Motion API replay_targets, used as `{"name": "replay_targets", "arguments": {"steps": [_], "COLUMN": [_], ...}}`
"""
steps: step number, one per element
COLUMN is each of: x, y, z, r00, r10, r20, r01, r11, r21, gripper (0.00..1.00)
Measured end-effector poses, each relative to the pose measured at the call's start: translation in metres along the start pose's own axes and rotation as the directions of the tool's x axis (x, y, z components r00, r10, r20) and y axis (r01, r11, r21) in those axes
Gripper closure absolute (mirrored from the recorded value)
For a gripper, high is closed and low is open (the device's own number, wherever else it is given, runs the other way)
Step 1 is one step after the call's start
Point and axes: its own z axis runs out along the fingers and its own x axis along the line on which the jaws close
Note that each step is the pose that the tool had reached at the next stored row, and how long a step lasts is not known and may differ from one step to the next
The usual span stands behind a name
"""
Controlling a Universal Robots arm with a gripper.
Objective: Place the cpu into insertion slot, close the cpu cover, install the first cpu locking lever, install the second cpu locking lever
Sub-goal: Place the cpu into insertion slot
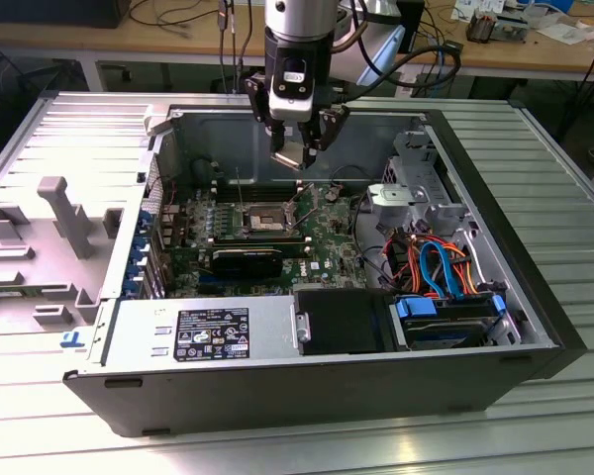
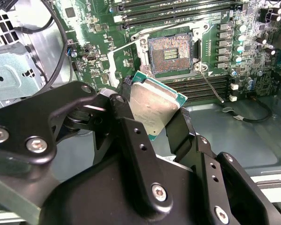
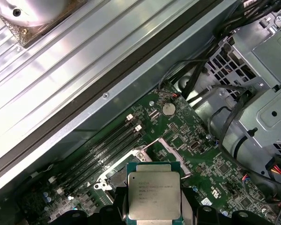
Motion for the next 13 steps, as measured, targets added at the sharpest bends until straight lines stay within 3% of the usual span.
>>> {"name": "replay_targets", "arguments": {"steps": [13], "x": [0.0], "y": [0.0], "z": [0.0007], "r00": [0.9995], "r10": [0.032], "r20": [0.0017], "r01": [-0.032], "r11": [0.9995], "r21": [-0.0002], "gripper": [0.46]}}
